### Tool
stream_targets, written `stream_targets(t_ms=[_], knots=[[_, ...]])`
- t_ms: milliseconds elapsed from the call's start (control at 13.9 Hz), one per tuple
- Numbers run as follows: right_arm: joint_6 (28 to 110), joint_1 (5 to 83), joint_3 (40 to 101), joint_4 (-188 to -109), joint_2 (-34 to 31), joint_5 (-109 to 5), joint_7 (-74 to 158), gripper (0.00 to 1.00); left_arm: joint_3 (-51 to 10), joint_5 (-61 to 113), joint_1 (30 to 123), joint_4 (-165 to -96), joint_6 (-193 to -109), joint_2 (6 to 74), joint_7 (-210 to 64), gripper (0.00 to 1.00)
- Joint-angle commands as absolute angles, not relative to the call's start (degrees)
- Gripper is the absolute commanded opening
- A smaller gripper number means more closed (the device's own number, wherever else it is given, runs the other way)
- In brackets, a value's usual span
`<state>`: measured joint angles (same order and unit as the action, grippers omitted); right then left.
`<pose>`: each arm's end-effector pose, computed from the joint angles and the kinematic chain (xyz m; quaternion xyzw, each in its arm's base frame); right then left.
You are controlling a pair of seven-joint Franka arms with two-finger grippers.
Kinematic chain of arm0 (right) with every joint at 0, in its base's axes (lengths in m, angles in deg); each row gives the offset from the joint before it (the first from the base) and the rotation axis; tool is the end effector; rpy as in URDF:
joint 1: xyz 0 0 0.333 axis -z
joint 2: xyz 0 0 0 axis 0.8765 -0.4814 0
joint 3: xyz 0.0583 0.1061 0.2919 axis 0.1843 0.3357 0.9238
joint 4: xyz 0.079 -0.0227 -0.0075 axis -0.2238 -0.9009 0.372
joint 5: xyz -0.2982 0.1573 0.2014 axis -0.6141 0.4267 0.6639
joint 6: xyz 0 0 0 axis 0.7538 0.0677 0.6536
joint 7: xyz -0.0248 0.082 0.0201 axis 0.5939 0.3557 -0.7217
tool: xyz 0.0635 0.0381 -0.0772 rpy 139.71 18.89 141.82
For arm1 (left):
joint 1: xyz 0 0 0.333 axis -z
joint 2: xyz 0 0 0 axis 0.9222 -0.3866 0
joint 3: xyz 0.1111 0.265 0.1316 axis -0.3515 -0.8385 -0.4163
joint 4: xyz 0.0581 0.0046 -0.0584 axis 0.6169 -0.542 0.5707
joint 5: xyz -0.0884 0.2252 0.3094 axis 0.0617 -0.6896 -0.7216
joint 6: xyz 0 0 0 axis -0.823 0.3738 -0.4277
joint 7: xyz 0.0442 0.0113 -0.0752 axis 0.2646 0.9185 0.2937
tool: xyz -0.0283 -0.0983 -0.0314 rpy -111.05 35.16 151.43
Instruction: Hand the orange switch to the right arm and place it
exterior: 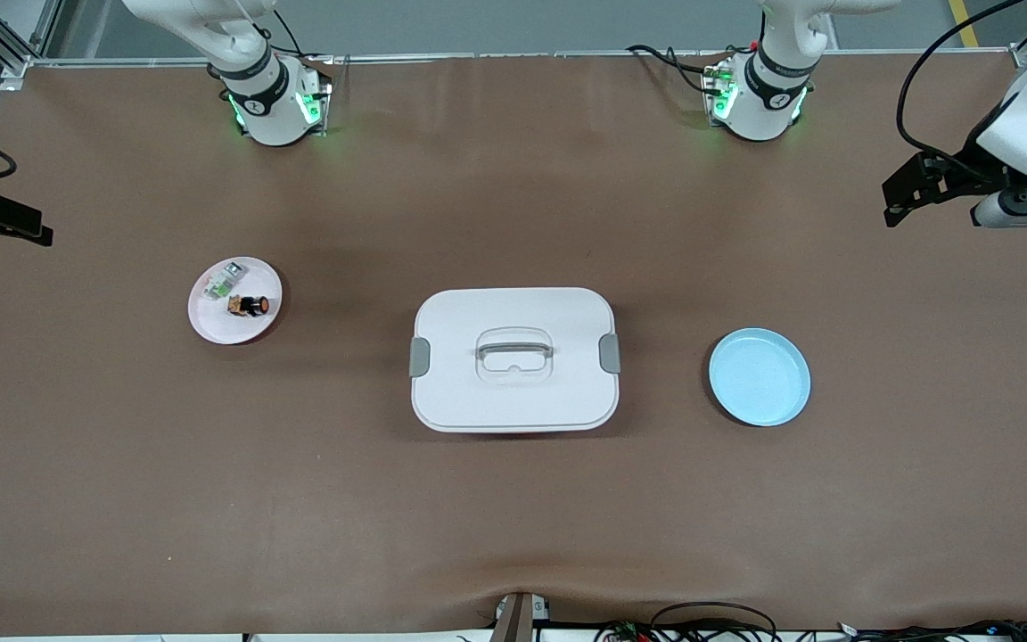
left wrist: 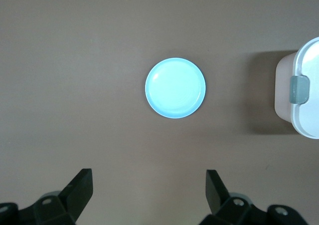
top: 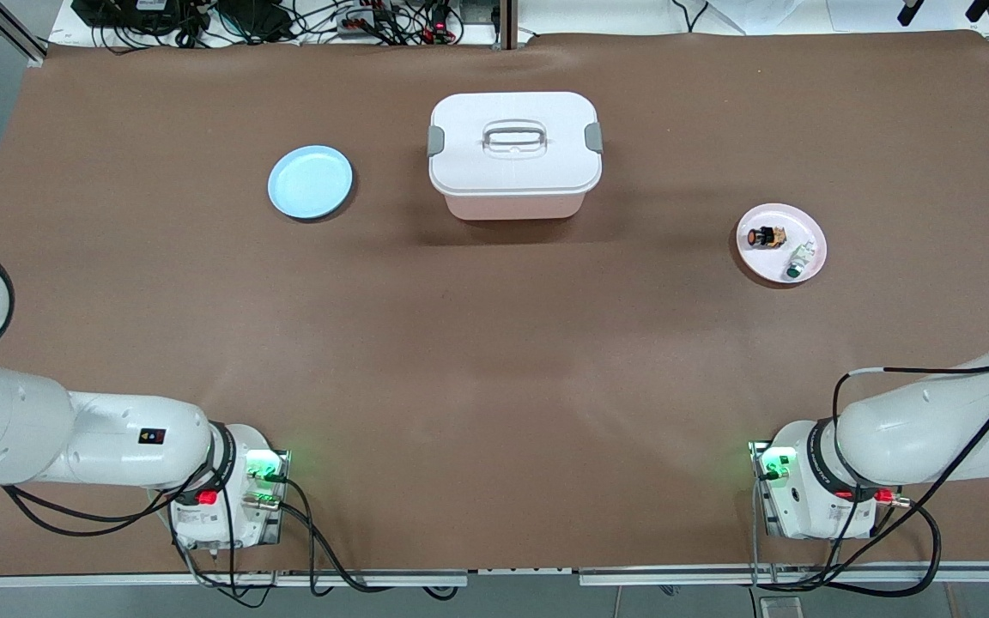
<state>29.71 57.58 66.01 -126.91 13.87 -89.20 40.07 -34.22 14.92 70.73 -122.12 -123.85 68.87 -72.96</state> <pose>0.5710 -0.0570 0.6258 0.9964 0.0036 -0.0842 0.0032 0.5306 -0.0727 0.6482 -0.9994 0.0131 -0.0222 0.0213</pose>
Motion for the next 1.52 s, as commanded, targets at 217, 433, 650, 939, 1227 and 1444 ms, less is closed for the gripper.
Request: stream_targets(t_ms=[217, 433, 650, 939, 1227, 1444], knots=[[30.34, 57.62, 66.95, -126.69, 15.13, -87.91, 46.31, 1.0, -34.66, 16.4, 69.9, -120.94, -122.6, 68.47, -78.11, 1.0], [32.26, 57.62, 66.59, -128.0, 16.79, -85.81, 46.31, 1.0, -34.75, 16.49, 68.05, -120.76, -122.6, 68.3, -78.21, 1.0], [36.58, 56.92, 66.51, -133.09, 20.84, -85.8, 46.4, 1.0, -35.01, 16.49, 68.22, -120.85, -122.68, 68.21, -79.08, 1.0], [36.58, 57.09, 66.59, -133.19, 21.46, -85.8, 48.5, 1.0, -34.92, 16.49, 68.22, -121.55, -122.86, 68.47, -80.67, 1.0], [36.67, 57.01, 66.68, -133.1, 21.46, -85.8, 48.69, 1.0, -34.92, 16.05, 68.31, -122.6, -123.74, 69.17, -79.19, 1.0], [36.76, 57.01, 66.95, -132.93, 21.64, -85.8, 48.69, 1.0, -34.66, 15.88, 68.31, -122.6, -124.53, 69.26, -78.47, 1.0]])
